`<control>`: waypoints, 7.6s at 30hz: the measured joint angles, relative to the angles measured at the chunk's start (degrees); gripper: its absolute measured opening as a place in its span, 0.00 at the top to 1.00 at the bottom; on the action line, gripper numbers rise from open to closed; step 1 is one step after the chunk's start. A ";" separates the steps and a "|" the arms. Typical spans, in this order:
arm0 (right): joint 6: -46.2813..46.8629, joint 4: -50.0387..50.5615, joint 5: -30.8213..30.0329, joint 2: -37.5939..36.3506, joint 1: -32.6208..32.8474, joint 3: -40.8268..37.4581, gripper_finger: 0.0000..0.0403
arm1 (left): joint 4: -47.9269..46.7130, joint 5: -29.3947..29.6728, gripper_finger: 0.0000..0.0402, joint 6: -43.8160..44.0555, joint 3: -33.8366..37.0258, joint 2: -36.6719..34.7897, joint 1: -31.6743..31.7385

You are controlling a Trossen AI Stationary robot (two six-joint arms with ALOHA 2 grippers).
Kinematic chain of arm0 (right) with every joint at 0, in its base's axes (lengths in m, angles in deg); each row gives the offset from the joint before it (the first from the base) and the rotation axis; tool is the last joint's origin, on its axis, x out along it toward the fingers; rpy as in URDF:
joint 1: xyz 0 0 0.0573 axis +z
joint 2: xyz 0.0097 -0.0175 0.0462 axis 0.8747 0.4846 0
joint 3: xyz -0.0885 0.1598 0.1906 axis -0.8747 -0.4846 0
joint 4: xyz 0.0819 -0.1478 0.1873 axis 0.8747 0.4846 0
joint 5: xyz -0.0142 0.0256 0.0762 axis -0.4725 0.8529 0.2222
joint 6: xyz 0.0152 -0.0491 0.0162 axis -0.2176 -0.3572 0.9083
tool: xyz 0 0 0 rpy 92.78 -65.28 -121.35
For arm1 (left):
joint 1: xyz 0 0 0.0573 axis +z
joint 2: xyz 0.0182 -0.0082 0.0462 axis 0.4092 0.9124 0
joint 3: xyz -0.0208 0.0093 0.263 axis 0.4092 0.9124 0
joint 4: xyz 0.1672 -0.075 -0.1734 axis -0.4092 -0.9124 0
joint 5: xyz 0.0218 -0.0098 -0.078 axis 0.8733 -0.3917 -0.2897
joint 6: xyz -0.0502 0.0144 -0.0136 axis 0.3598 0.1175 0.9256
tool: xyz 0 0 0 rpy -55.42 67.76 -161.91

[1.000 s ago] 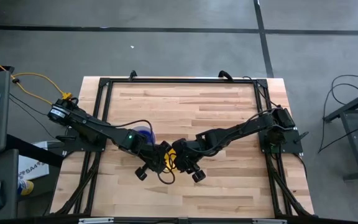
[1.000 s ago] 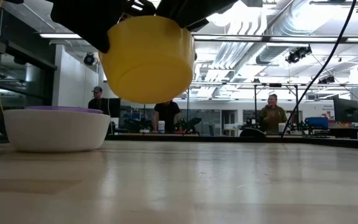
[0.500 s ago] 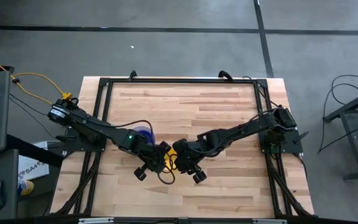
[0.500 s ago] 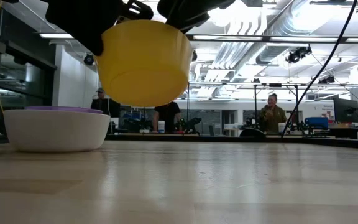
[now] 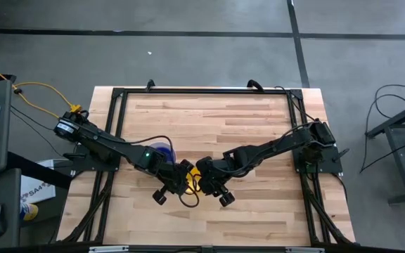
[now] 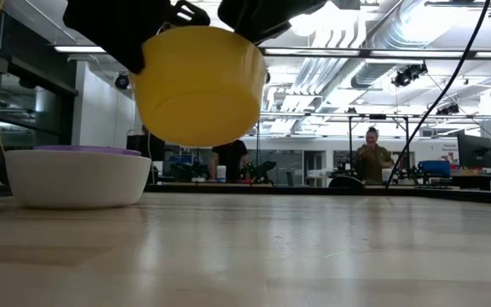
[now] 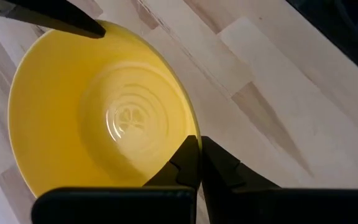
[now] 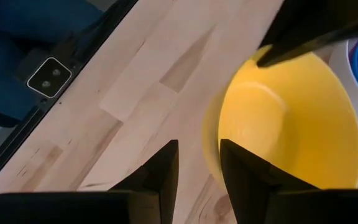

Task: Nest bowls inside each other
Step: Stack the yellow bowl on the violet bowl, then return to Home Position

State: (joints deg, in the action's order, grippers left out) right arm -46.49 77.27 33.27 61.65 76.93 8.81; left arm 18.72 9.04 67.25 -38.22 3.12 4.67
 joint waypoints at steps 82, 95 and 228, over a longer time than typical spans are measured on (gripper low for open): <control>8.27 3.02 4.37 -5.35 4.22 -0.02 0.77 | -6.95 4.34 1.00 6.89 0.03 0.11 -0.01; 11.67 8.31 -0.34 -5.33 4.18 -0.02 0.77 | -20.59 11.19 1.00 11.42 -6.99 -0.90 -0.02; 13.11 -3.08 -3.64 -25.69 2.93 -8.66 0.77 | -14.82 20.37 0.85 25.07 5.99 -17.48 -2.27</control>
State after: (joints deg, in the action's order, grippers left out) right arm -33.38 74.19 29.62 35.96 79.87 0.16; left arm 3.90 29.42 92.32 -32.23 -14.36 2.40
